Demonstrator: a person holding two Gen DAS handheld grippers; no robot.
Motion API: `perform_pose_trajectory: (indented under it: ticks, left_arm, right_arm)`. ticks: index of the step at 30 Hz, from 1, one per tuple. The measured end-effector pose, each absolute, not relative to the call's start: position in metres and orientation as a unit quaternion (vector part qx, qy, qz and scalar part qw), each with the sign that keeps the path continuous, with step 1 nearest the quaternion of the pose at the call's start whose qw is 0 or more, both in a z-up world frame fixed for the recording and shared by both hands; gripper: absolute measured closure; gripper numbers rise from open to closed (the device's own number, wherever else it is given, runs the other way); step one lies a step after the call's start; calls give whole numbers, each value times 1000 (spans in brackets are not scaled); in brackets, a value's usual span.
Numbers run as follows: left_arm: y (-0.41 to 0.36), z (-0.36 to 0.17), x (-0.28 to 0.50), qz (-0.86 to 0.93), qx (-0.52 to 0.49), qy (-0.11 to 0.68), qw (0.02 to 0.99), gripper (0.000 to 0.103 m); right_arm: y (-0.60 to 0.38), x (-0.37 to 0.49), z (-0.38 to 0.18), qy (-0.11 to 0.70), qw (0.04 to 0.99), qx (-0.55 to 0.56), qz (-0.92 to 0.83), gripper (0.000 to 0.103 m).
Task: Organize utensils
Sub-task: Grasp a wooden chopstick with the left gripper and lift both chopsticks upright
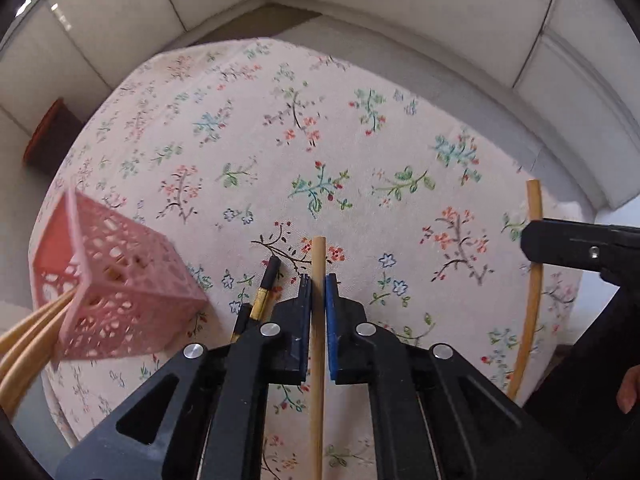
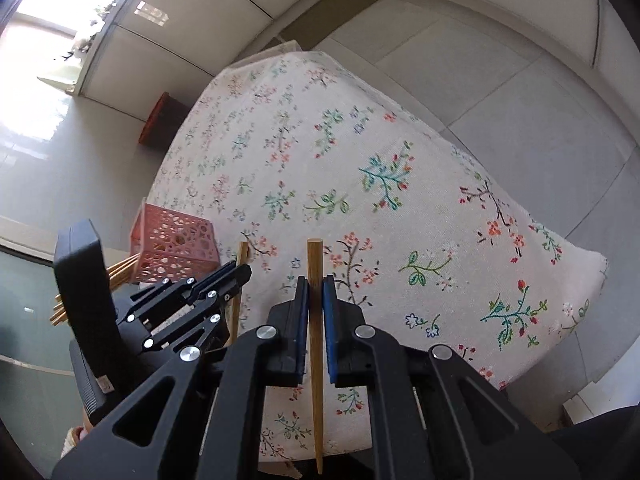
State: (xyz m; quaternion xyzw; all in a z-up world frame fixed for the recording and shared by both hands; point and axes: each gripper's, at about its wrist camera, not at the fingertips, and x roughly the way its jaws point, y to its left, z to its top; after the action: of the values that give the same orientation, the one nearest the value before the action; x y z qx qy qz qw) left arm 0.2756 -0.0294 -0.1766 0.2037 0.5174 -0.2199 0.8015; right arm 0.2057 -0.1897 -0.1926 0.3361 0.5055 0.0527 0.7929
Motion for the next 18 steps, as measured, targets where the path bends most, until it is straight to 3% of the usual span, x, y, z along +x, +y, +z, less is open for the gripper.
perform_pose_trajectory:
  ticks: [9, 18]
  left_arm:
    - [26, -36, 185, -181, 107, 375, 903, 97]
    - [67, 89, 152, -176, 22, 265, 948, 97]
  right_arm:
    - [-151, 185, -82, 427, 860, 258, 104, 95]
    - [-120, 177, 34, 348, 910, 189, 123, 95]
